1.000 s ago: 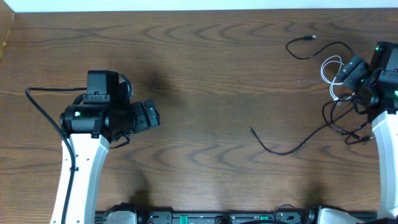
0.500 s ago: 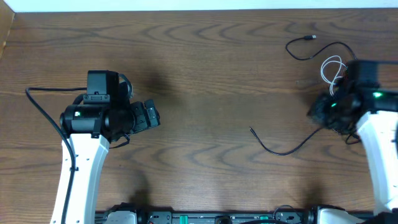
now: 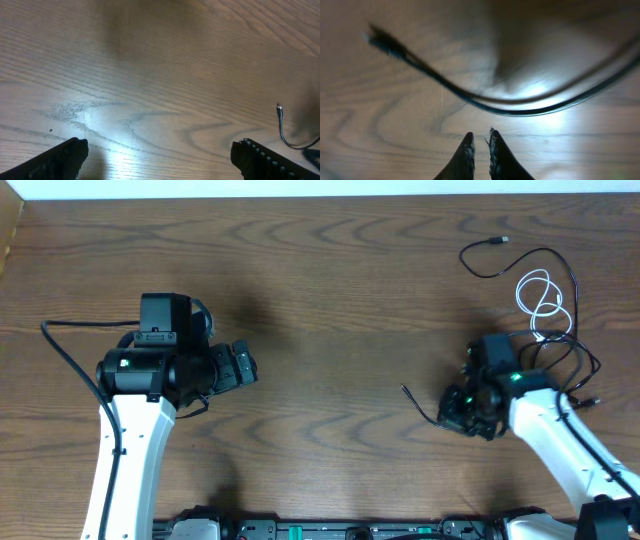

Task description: Untangle cables

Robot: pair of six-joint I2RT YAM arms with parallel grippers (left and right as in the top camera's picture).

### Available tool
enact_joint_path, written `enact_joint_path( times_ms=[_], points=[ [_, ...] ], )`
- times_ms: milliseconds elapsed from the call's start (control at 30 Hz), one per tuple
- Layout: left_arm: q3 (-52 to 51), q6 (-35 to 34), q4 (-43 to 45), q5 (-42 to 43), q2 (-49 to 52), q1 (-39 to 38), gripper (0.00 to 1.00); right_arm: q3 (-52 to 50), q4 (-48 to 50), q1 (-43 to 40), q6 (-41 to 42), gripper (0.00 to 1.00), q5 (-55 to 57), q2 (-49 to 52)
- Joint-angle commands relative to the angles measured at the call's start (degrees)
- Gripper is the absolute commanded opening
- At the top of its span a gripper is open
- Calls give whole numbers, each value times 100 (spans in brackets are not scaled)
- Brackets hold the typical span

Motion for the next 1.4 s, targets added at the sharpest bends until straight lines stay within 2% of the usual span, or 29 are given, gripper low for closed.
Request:
enact_joint_path(
  times_ms=[0, 267, 500, 733, 967, 1067, 1200, 1233, 1267, 1367],
  points=[
    [52, 50, -17, -35, -17, 20, 98, -275, 197, 319, 157, 9, -304, -4],
    [52, 50, -17, -35, -20, 20, 98, -671, 990, 619, 160, 8, 55, -4],
    [52, 50, -17, -35, -20, 20, 98, -699, 973, 616, 328, 4, 614, 7],
    [55, 50, -15, -35, -20, 20, 98, -710, 1178, 616, 450, 7, 1624, 7],
    [52, 50, -17, -35, -17, 20, 98, -710, 1338, 616, 452, 2, 2177, 7],
    [52, 50, -15, -35, -17, 20, 98, -710, 1384, 616, 452, 14, 2295, 4],
    [52, 50, -15, -35, -17, 20, 98, -710, 1458, 621, 452, 38, 2162, 7],
    [52, 50, -17, -35, -20, 20, 98, -710, 1484, 623, 455, 50, 2085, 4],
    [52, 50, -15, -35, -20, 20, 98, -710, 1504, 623, 455, 99, 1971, 7],
    [52, 50, -15, -35, -20, 20, 98, -710, 1563, 621, 455, 99, 1705, 4]
  ],
)
